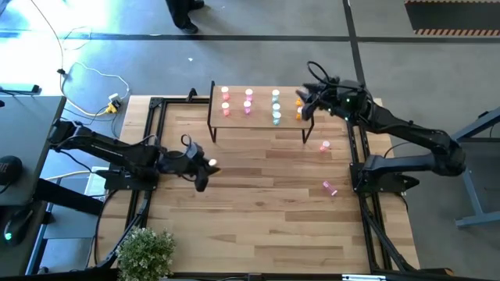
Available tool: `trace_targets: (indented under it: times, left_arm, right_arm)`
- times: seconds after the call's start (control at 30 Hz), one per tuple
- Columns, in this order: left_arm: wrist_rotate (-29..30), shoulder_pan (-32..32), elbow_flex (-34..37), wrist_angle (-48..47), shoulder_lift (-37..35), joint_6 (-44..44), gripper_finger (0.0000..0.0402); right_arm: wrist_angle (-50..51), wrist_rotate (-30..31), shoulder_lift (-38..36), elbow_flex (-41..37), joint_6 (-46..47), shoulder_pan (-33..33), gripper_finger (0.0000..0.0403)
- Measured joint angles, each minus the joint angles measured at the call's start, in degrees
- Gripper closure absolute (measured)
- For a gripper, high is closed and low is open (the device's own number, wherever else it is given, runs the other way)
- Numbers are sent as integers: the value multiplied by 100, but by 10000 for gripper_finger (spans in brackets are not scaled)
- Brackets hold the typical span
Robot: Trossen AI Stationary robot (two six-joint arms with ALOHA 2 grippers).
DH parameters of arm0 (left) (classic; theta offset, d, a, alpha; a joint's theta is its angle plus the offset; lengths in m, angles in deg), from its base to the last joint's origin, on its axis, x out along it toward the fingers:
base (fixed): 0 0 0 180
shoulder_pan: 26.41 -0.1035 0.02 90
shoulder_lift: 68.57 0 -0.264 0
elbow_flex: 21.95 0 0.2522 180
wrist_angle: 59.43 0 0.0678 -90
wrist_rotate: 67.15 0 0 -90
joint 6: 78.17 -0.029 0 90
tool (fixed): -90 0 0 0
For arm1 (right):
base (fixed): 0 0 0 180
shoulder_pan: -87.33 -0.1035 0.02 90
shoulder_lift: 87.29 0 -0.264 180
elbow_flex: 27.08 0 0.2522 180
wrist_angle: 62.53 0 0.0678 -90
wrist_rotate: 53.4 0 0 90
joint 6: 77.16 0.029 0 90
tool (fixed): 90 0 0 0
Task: Pick and place medicine bottles onto shelf by color
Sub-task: Put the orange pill bottle aligned with the other orange pill bottles on the shelf
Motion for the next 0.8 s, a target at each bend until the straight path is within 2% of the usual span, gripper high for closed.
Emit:
trace_targets:
  times: [0.2,0.4,0.6,0.8]
  left_arm:
    - [-187,-8,0,788,-5,-889,312]
    - [-234,-8,0,1144,-3,-1924,312]
    - [-203,-12,0,1853,18,-2418,312]
    - [-109,-93,0,2756,58,-2509,312]
  right_arm:
    - [6,-455,0,0,1027,-778,231]
    - [-4,-829,152,0,2073,-1579,231]
    - [-181,-814,591,0,2863,-2238,231]
    - [-1022,-873,1217,0,3151,-2668,231]
